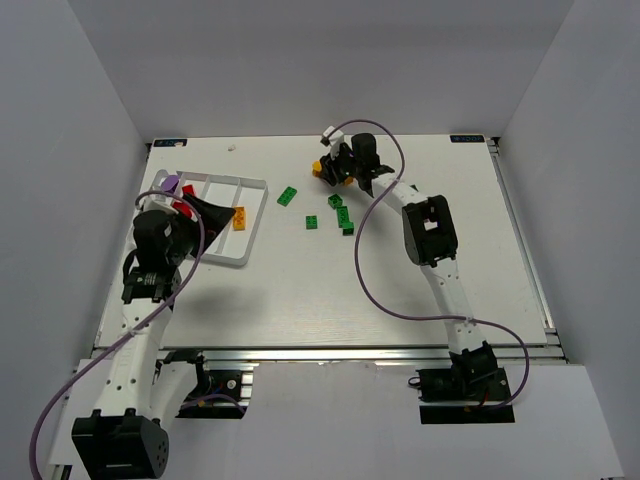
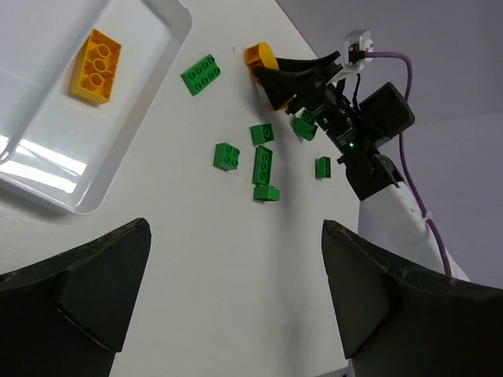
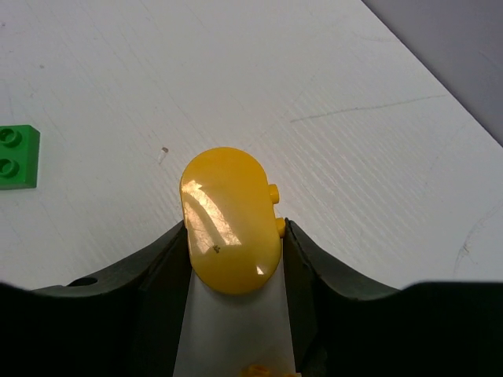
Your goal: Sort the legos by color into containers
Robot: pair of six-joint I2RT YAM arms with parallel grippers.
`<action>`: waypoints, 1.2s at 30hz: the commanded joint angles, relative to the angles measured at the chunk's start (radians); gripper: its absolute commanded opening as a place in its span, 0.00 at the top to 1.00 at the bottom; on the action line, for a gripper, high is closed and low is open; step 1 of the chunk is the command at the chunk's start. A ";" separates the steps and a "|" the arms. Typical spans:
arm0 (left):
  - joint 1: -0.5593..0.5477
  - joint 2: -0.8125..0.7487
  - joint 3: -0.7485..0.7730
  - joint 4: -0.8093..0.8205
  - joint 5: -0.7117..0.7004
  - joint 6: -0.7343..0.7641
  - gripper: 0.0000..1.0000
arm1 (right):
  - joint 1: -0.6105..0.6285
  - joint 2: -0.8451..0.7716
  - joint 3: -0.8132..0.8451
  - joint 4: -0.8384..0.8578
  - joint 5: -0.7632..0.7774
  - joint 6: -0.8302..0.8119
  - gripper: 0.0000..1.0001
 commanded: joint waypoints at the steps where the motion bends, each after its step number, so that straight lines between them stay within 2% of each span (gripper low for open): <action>1: -0.017 0.033 0.002 0.055 0.049 -0.027 0.02 | -0.003 -0.092 -0.059 0.089 -0.064 -0.007 0.92; 2: -0.055 0.042 0.002 0.061 0.049 -0.028 0.02 | -0.004 -0.107 -0.096 0.104 -0.081 -0.004 1.00; 7: -0.123 0.075 -0.001 0.133 0.015 -0.054 0.02 | -0.003 -0.214 -0.182 0.155 -0.142 0.007 1.00; 13: -0.250 0.124 -0.007 0.222 -0.034 -0.082 0.02 | -0.003 -0.412 -0.400 0.230 -0.233 0.017 1.00; 21: -0.326 0.222 -0.005 0.361 -0.037 -0.076 0.02 | 0.011 -0.705 -0.696 0.181 -0.449 -0.050 1.00; 25: -0.330 0.266 0.014 0.382 -0.003 -0.070 0.02 | 0.031 -0.777 -0.765 0.098 -0.515 -0.116 1.00; 32: -0.333 0.299 0.027 0.397 -0.006 -0.060 0.02 | 0.069 -0.805 -0.771 -0.060 -0.622 -0.231 1.00; 36: -0.333 0.319 0.036 0.409 0.009 -0.065 0.02 | 0.088 -0.822 -0.776 -0.066 -0.648 -0.248 1.00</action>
